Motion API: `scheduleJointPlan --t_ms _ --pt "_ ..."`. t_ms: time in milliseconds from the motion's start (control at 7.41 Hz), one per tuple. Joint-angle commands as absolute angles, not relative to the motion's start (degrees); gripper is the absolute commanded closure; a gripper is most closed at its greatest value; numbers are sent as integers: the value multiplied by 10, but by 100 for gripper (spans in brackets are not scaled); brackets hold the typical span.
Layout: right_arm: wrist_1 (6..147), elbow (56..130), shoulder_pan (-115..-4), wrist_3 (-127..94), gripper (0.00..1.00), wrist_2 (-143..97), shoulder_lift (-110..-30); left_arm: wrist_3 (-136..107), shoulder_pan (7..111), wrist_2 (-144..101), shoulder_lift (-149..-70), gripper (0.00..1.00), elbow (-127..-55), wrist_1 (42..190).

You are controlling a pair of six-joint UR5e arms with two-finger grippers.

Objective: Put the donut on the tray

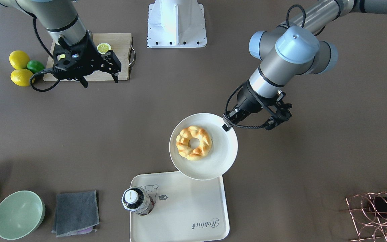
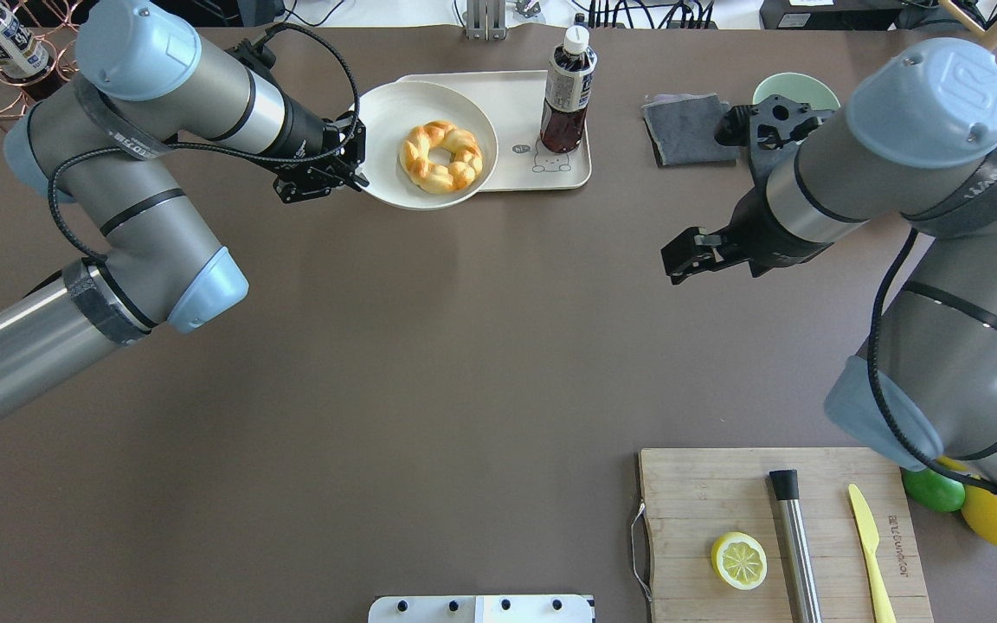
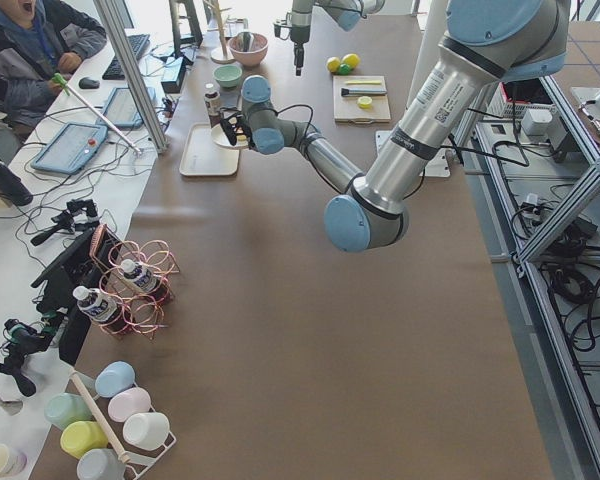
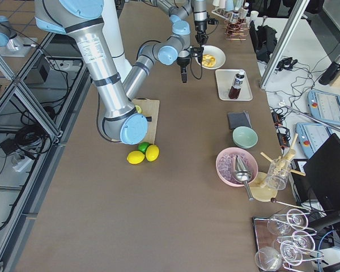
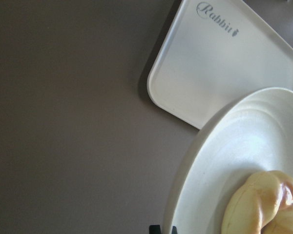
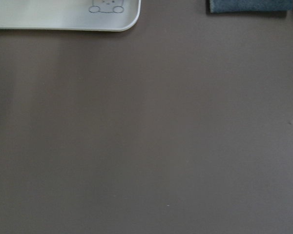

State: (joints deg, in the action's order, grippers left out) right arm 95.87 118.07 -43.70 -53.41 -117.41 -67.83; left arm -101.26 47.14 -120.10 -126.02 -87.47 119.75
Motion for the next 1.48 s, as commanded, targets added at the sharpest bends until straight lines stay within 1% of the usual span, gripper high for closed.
scheduleJointPlan --t_ms 0,135,405,540,675,1349 --pt "957 1183 -521 -367 0 -1236 -771 -1157 483 -1137 -1321 100 -739 1266" --pt "957 1183 -545 -322 0 -1255 -794 -1196 476 -1094 -1337 100 -699 1294" --pt "957 1183 -576 -284 0 -1275 -815 -1299 451 -1028 -1397 100 -592 1340" --pt "956 1184 -585 -266 0 -1275 -832 -1306 436 -1007 -1417 100 -556 1355" --pt "957 1184 -596 -239 0 -1276 -844 -1305 428 -1007 -1424 100 -546 1356" --pt "957 1183 -599 -243 0 -1276 -846 -1304 396 -1001 -1433 100 -546 1368"
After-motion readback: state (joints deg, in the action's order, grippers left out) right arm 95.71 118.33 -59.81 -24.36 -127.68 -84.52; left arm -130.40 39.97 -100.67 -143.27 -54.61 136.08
